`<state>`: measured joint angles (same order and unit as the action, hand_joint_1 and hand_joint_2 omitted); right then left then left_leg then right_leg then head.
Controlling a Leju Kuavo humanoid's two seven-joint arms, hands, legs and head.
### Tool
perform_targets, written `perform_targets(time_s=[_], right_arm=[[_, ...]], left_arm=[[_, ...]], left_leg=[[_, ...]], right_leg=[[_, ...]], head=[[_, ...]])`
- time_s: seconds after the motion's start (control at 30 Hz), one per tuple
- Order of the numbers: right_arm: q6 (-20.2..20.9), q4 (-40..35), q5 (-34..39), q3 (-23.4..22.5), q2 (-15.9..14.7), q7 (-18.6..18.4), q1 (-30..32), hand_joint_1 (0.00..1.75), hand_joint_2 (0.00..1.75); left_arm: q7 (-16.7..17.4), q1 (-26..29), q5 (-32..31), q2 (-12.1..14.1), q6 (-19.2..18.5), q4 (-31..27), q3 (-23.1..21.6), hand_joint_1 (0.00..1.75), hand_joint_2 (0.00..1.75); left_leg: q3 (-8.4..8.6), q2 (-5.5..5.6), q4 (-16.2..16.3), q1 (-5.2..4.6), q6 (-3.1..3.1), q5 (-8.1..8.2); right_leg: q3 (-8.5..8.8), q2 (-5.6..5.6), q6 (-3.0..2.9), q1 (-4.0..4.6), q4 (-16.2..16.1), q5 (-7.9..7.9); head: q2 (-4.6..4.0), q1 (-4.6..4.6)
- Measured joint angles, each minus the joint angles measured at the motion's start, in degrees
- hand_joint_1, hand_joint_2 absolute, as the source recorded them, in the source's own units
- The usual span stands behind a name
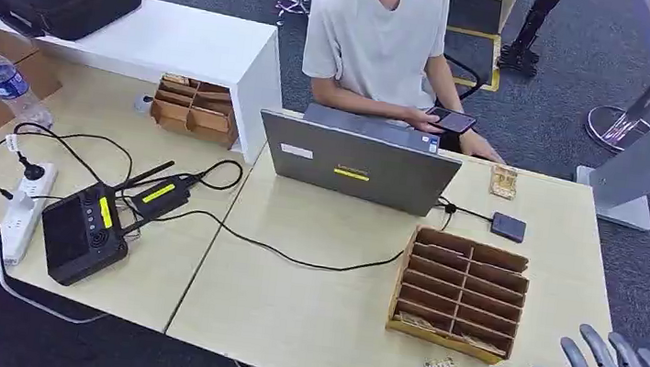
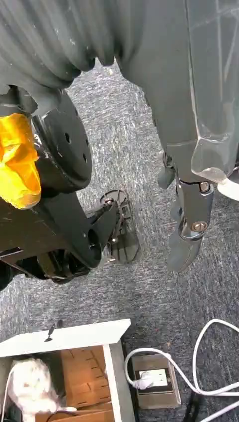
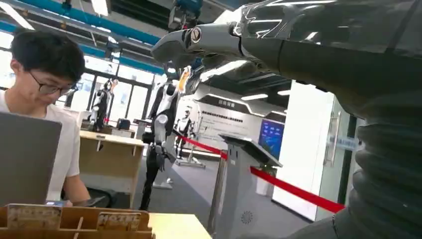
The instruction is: Pass the card to the sensor for recognition and then transmit it.
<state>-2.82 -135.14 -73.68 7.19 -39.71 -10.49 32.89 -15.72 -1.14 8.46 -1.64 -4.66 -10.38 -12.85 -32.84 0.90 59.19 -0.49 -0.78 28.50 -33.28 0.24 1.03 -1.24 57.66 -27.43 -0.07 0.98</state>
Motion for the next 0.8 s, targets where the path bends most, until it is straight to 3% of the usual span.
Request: perform_targets(time_s=[0.17,0.5,0.8], right_arm=[[1.62,2.36,2.36,5.19,-0.09,-1.42,-2.64,0.0,1.75],[2.34,15.11,7.23,16.83,1.69,-0.85,-12.18,0.0,1.75],[2.18,20.46,7.69,20.76,4.11,-0.61,-15.55,0.0,1.75]], left_arm=[[0.0,-0.02,-0.22,-0.02,-0.15,0.0,0.0,0.0,1.75],[-0.02,-0.08,-1.01,-0.24,-0.68,0.0,0.0,0.0,1.75],[-0.02,-0.08,-1.11,-0.26,-0.68,0.0,0.0,0.0,1.75]], left_leg=[[0.01,-0.03,-0.01,0.02,0.0,0.0],[0.06,-0.08,0.0,0.01,0.0,-0.01],[0.05,-0.07,-0.01,0.01,0.01,0.0]], right_leg=[[0.0,0.02,0.0,0.02,0.0,0.0],[0.03,0.08,0.0,0.01,0.0,0.01],[0.02,0.08,-0.01,0.01,0.01,0.0]], head=[[0.0,0.0],[0.0,0.02],[0.0,0.02]])
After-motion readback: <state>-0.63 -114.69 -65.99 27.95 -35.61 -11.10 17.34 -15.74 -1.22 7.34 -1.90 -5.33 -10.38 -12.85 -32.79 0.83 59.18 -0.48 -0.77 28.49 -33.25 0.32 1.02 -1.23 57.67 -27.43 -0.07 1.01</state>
